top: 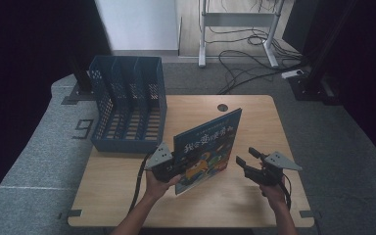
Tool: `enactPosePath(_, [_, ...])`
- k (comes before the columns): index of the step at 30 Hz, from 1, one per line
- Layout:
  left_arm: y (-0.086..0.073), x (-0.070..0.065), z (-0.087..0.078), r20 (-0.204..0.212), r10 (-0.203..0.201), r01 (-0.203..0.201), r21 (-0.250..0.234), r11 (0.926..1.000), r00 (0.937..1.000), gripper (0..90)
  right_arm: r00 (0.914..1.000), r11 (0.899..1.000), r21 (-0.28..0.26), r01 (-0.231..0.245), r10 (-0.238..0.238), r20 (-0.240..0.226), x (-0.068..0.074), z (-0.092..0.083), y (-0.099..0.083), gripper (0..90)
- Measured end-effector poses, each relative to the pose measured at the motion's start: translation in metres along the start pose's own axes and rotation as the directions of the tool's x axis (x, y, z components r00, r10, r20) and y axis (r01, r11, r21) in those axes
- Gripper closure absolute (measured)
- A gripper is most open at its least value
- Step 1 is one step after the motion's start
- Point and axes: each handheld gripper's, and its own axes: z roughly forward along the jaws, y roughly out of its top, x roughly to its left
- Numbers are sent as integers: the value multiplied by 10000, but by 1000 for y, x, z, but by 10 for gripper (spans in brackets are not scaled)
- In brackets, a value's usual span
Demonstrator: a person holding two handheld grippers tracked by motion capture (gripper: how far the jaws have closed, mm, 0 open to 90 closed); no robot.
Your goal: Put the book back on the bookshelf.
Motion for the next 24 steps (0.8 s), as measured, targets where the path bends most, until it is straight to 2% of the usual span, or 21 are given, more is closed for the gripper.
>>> enactPosePath(4, [1, 2, -1, 145, -41, 42, -38, 10000, 9999, 819, 10000, 10000, 28, -37, 37, 42, -1, -2, -2, 328])
enactPosePath(14, [10, 4, -10, 198, -46, 52, -306, 9995, 9998, 819, 10000, 9999, 142, -79, 78, 33, -3, -1, -5, 328])
enactPosePath(24, [24, 7, -21, -172, 206, -215, -535, 9983, 9996, 821, 9999, 9995, 281, -107, 107, 20, -5, -1, -7, 328])
